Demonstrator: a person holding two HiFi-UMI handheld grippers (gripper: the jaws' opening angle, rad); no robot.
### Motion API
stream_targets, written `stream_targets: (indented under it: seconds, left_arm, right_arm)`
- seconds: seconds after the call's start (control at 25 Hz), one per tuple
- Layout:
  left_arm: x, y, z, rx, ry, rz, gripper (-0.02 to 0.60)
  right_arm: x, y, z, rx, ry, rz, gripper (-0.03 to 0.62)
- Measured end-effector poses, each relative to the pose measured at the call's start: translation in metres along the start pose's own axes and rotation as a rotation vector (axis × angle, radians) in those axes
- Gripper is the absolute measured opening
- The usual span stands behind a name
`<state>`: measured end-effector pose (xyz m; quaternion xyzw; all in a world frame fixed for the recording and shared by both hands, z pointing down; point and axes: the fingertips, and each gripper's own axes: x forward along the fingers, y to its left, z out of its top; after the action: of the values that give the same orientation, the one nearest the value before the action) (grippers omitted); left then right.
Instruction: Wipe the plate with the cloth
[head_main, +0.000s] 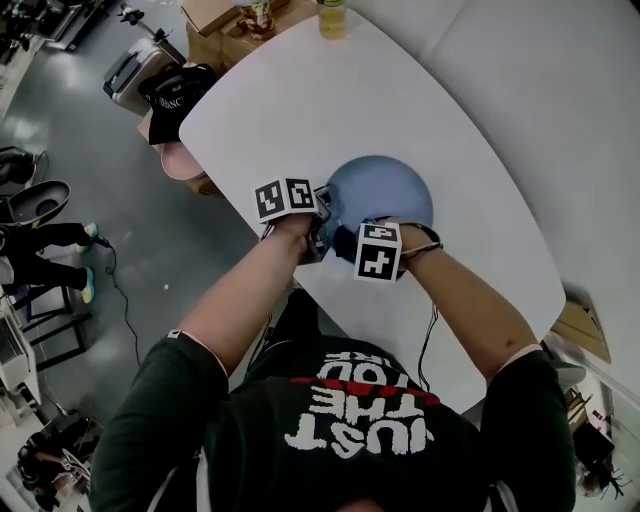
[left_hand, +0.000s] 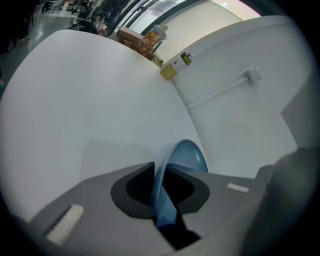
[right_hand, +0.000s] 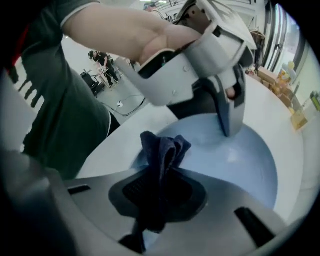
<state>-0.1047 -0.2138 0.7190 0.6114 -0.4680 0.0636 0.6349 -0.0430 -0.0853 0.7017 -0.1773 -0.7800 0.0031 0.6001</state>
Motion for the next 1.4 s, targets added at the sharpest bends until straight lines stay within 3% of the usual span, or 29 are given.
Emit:
stream_targets:
  seconds: [0.28,0.44,0.52,0.64,0.8,0.88,1.04,1.24,1.4]
  left_arm:
    - [-0.002,-0.001,-0.003,0.108,0.126,-0.030,0.046]
    - [-0.008,0.000,-0.005,0.164,0.155,-0.023,0.023]
    - [-0.009,-0.001,-0.005,0.173,0.155,-0.020,0.020]
    - [-0.010,0.001,-0.005,0.231,0.157,-0.003,0.020]
    - [-0.010,0.002,-0.008,0.247,0.165,0.008,0.020]
    - [-0.011,0.002,-0.010,0.253,0.169,0.012,0.020]
    - [-0.012,0.000,-0.011,0.272,0.171,0.011,0.020]
    - [-0.012,0.000,-0.010,0.239,0.138,0.001,0.018]
    - [-0.013,0.003,-0.007,0.155,0.102,-0.017,0.020]
  right_arm:
    - [-0.004,-0.056,0.048,0.095,-0.221,-0.256,0.051]
    - [-0.046,-0.046,0.037,0.141,-0.376,-0.284,0.049]
    - [-0.080,-0.052,0.014,0.168,-0.397,-0.356,0.049]
    - [-0.101,-0.076,-0.015,0.195,-0.355,-0.445,0.049]
    - [-0.055,-0.089,-0.002,0.119,-0.254,-0.383,0.049]
    - [-0.034,-0.100,0.005,0.091,-0.202,-0.396,0.049]
    - [-0.037,-0.132,0.006,0.154,-0.190,-0.459,0.049]
    - [-0.053,-0.159,-0.033,0.243,-0.107,-0.534,0.049]
    - [-0.062,-0.145,-0.079,0.295,0.009,-0.506,0.048]
